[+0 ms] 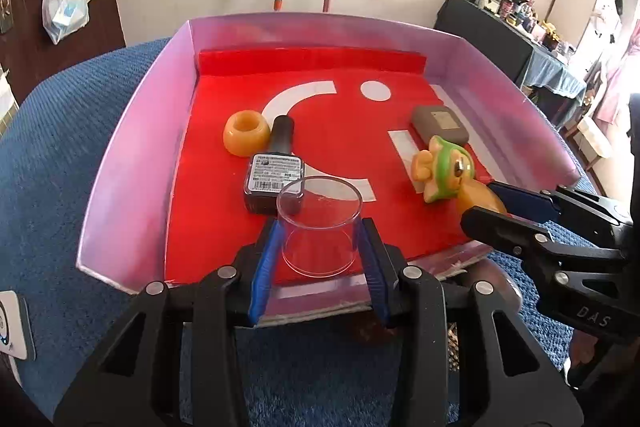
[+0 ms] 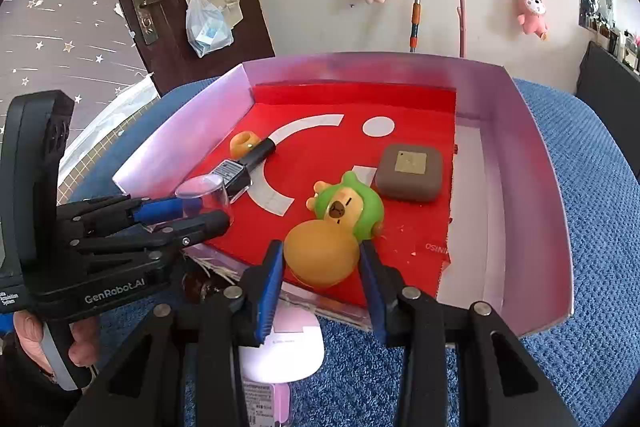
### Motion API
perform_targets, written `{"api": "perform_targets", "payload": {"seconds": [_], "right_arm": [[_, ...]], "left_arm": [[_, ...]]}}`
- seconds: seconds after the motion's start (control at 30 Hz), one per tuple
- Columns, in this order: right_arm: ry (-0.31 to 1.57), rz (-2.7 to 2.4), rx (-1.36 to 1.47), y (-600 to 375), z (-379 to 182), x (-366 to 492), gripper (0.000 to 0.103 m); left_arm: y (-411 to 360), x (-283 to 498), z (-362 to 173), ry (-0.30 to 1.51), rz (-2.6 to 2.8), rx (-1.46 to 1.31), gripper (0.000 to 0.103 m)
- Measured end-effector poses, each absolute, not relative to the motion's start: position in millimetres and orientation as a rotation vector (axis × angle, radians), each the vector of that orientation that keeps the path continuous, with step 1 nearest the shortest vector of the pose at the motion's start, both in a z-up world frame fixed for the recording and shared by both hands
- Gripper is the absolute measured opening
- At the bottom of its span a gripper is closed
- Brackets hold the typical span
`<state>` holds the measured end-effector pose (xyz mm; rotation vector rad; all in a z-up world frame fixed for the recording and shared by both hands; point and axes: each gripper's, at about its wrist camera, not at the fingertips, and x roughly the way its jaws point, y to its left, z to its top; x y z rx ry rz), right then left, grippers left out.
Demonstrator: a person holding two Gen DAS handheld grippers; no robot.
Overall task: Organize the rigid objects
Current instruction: 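Carry the clear cup with the left tool while the right tool carries the orange sponge into the box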
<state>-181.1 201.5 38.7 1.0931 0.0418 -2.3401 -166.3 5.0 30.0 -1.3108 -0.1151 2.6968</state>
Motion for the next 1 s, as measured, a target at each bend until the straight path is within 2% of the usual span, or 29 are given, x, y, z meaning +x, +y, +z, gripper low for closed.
{"api": "perform_targets", "payload": {"seconds": [0.63,0.77,1.0], "right_arm": [[0.093,-2.313,1.09,189,38,-187,0.04],[0.051,-2.298,1.106,192,32,-188,0.04],[0.139,-2.359,1.077,184,32,-193,0.04]], "left_arm": [[0,-194,23,-0.143,2.714,-1.337,0.038],[1,-198,21,-0.132,2.718,-1.341,0.038],[0,-202,19,-0.134,2.727,-1.341,0.038]]}}
